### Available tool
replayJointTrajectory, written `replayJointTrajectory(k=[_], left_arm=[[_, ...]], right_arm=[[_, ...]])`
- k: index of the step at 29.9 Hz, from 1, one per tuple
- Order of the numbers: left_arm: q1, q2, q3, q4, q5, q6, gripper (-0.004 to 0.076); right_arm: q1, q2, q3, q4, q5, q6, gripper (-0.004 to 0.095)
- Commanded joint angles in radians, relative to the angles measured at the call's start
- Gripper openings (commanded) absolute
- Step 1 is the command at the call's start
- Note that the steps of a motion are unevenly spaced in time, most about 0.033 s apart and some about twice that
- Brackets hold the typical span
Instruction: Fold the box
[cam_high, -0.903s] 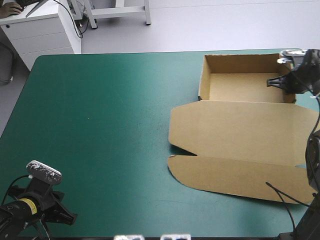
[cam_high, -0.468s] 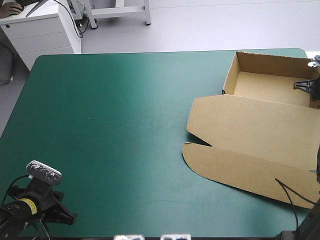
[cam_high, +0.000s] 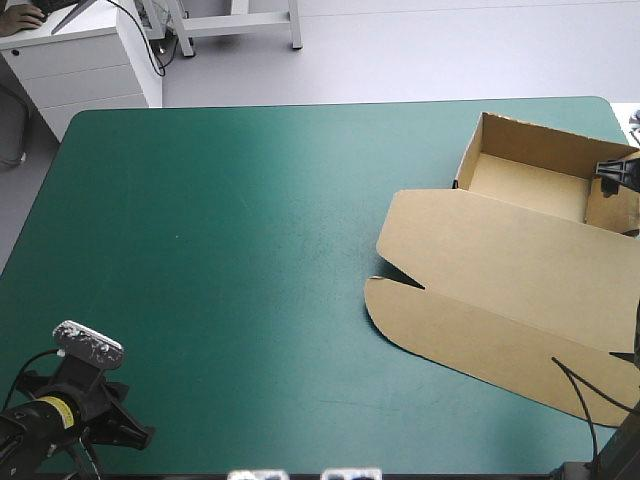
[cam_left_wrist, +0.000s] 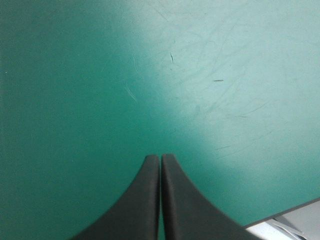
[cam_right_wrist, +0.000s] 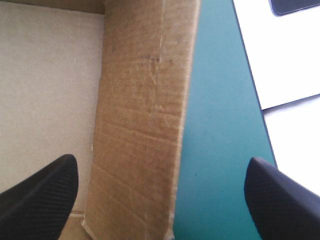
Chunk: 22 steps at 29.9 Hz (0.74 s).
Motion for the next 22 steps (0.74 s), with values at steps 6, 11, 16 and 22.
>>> replayJointTrajectory(k=[6, 11, 16, 22], left_arm=[[0.000, 0.005, -0.023, 0.005, -0.051, 0.017, -0.0008], [0.000, 0.005, -0.023, 0.005, -0.051, 0.024, -0.0008], [0.000, 0.005, -0.023, 0.003, -0.051, 0.024, -0.0008], [0.000, 0.005, -0.023, -0.038, -0.058, 0.021, -0.0008]], right_arm=[[-0.007, -0.212, -0.034, 0.090, 0.026, 0.007, 0.0419], [-0.007, -0.305, -0.034, 0.186, 0.061, -0.010, -0.0017], [0.022, -0.384, -0.034, 0.370, 0.127, -0.132, -0.0008], [0.195, -0.480, -0.021, 0.384, 0.165, -0.180, -0.0008]])
